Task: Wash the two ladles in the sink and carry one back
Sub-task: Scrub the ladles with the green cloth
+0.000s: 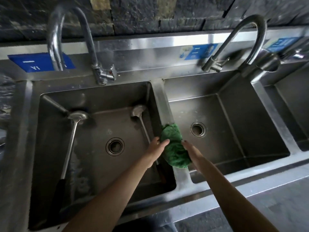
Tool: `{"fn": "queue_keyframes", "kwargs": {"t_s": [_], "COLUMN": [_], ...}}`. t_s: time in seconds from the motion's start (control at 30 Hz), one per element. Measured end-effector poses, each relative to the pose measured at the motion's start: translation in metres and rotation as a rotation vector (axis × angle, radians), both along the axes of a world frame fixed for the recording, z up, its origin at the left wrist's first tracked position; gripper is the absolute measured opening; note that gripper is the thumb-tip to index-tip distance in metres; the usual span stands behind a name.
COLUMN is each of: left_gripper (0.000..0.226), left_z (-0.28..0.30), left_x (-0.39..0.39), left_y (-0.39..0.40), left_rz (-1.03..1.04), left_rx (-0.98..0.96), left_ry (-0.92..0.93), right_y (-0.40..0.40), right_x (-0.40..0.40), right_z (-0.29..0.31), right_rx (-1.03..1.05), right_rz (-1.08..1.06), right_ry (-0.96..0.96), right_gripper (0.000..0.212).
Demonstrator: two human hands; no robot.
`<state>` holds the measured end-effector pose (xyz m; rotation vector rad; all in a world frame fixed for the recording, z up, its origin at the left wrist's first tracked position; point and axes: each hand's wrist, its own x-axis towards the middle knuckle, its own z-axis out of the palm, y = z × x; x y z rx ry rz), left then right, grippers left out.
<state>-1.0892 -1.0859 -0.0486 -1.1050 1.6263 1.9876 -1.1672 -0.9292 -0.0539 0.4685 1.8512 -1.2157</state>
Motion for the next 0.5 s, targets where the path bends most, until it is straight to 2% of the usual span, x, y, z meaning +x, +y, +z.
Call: {"fn": "queue_keyframes", "kwargs": {"t_s": [0.07,0.17,0.3,0.37,0.43,0.5], "left_gripper": [0.035,0.038,0.041,0.038,0.030,0.024], "left_z": [-0.003,-0.013,-0.010,-0.002,0.010,0.020], "left_x": [-0.003,-0.002,0.000,-0.003,-0.006,-0.007], "left_y": [0.004,0.000,-0.011,-0.014,-0.015,-0.015], "left_rz": [-0.034,-0.041,-0.071,-0.042,0.013,0.028], "left_rx": [0.029,0.017,0.061,0.099,0.125,0.107], "left_ry": [-0.045,-0.056,-0.011,0.014,0.039,0.072], "right_y": [0.003,0.012,0.023,0.030,0.033,0.037], "right_x": [-0.002,-0.014,-0.029,-0.032,-0.033,-0.034], "right_z": [-0.001,-0.006,-0.004,-0.003,0.001,0.011], "right_rx": [-0.070,-0.156,-0.231,-0.205,-0.267,-0.363], "right_rz": [-0.058,-0.082,-0.183,-0.215,-0.240,-0.326], "right_ry": [-0.130,-0.218,-0.375,-0.409,-0.403,-0.301], "right_gripper": [0.043,0.054,0.035,0.031,0.034,0.037]}}
